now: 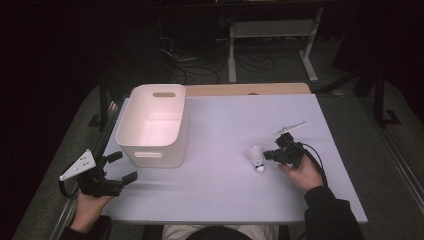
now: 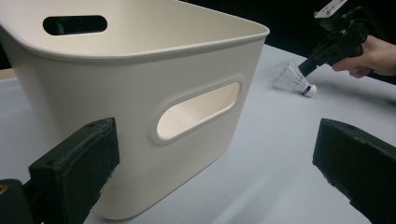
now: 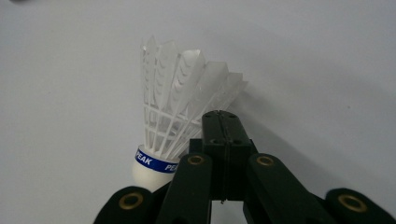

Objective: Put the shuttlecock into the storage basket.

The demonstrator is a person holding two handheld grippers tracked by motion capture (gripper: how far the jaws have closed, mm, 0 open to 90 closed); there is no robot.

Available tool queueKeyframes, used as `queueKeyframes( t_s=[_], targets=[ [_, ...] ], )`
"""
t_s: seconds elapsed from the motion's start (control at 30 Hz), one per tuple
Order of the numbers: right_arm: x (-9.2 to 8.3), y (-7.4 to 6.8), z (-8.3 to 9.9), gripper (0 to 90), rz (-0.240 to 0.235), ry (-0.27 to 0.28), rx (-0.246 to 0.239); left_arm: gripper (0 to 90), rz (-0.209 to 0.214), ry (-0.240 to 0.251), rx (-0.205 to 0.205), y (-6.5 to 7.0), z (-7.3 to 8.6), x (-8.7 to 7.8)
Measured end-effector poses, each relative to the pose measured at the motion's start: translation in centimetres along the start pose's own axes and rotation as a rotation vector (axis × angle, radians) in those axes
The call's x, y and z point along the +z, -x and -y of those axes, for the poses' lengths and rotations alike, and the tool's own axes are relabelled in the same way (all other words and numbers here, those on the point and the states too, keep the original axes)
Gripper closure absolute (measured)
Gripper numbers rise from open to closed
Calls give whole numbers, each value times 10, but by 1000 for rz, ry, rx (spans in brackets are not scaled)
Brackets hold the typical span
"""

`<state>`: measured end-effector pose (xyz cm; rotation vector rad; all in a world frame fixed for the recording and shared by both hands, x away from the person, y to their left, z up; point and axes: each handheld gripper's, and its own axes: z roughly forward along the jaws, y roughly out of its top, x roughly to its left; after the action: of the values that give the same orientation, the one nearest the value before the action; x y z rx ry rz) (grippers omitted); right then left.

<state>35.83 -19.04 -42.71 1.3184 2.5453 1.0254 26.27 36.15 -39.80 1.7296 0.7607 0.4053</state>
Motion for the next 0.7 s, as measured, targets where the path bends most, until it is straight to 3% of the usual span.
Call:
queueKeyframes(
  t_s=[0.7],
  targets=[
    [7,-9,-2,890,-22,-21,-31,3,2,-1,2,0,0,0]
  ],
)
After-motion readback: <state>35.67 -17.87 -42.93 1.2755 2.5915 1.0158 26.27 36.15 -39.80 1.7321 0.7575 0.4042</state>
